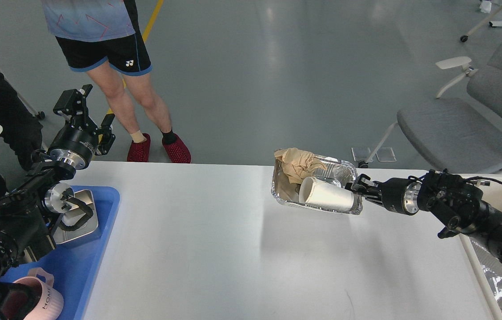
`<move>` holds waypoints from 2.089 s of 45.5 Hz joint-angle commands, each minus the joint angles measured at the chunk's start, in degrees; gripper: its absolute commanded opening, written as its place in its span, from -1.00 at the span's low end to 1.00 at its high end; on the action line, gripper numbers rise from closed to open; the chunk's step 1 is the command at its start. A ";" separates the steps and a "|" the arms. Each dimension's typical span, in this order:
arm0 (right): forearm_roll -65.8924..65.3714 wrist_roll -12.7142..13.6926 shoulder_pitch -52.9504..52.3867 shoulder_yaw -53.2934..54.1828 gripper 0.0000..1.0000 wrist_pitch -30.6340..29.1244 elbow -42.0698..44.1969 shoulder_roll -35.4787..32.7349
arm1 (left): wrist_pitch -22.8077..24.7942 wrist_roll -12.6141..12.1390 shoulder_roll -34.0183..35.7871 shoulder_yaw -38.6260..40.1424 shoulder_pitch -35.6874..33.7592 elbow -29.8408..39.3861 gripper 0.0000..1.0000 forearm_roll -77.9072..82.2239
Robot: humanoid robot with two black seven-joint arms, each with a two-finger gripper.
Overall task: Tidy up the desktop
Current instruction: 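Carry the loaded foil tray with the right gripper to the white bin, then release the foil tray into the white bin and withdraw the right gripper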
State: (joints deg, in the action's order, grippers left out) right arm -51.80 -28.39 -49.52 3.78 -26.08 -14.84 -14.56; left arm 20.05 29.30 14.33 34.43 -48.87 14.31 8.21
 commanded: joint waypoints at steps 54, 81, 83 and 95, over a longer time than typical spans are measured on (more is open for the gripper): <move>33.51 4.31 31.86 10.37 -1.00 -1.34 20.56 -18.84 | -1.68 0.58 -2.38 0.20 0.00 0.10 0.84 0.14; 34.13 4.13 32.03 13.71 0.94 2.61 21.61 -18.23 | -2.39 0.58 -2.38 0.29 -0.52 0.10 0.84 0.05; 34.13 4.13 32.03 14.15 0.95 2.61 21.61 -18.23 | -2.39 0.58 -2.38 0.29 -0.61 0.10 0.84 0.05; 34.22 3.87 28.88 22.66 0.99 2.52 21.00 -17.70 | -2.39 0.58 -2.29 0.29 -0.35 0.10 0.84 0.05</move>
State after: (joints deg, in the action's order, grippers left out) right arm -17.62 -24.33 -18.10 21.73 -23.51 6.53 -32.78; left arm 17.67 29.89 11.95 34.71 -49.41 14.42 8.27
